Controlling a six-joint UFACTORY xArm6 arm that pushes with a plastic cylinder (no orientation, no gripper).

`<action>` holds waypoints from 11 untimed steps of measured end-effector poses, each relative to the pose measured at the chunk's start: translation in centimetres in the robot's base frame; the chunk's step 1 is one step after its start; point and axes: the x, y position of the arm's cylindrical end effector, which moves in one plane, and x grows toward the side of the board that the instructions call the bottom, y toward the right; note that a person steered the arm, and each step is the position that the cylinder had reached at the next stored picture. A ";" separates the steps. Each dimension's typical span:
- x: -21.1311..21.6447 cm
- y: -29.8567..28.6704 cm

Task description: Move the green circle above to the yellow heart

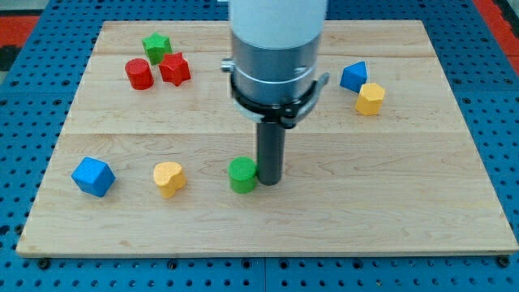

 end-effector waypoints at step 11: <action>-8.0 -9.4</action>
